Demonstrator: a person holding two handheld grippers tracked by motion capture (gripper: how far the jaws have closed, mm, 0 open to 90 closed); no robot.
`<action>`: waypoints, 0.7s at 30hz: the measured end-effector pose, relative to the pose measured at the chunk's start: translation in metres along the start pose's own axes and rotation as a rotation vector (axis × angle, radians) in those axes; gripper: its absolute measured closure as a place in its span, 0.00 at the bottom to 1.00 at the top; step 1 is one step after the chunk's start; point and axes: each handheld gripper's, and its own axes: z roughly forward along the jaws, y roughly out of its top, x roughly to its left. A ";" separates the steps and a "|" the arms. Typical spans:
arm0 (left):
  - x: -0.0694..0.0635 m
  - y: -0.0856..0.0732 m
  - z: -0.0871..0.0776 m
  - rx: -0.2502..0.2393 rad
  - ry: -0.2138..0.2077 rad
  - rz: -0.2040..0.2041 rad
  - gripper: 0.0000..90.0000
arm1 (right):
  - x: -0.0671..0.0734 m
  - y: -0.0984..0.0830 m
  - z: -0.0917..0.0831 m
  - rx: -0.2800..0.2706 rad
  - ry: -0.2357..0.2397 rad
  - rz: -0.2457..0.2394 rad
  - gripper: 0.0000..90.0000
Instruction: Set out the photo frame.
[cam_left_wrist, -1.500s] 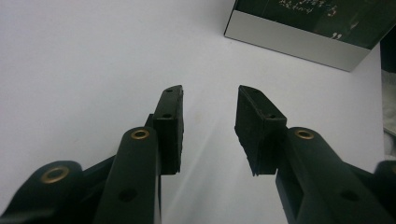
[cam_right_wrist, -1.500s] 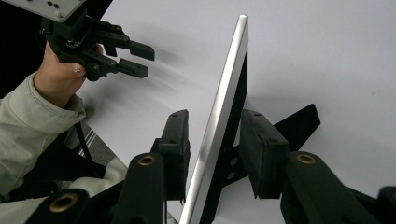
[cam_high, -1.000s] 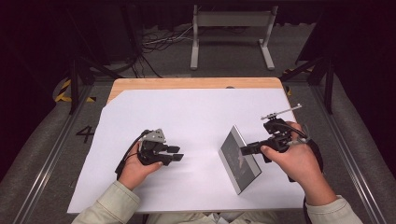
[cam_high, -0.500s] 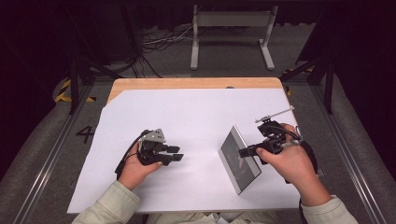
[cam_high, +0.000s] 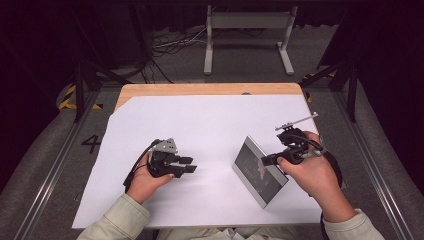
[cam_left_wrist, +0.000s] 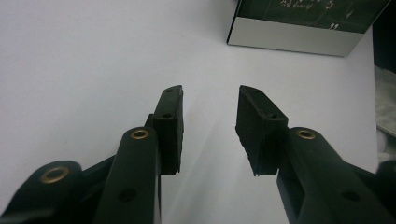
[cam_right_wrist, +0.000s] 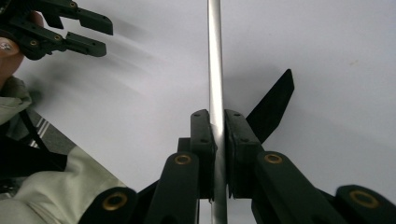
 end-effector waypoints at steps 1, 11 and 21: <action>0.000 0.000 0.000 -0.002 -0.001 -0.002 0.70 | 0.000 0.000 -0.001 -0.002 -0.008 -0.008 0.93; 0.001 -0.002 -0.004 -0.010 0.010 -0.013 0.70 | -0.002 0.012 -0.011 -0.018 0.010 -0.090 0.94; 0.001 -0.013 -0.017 -0.028 0.046 -0.040 0.70 | 0.002 0.034 -0.016 -0.016 0.050 -0.212 0.94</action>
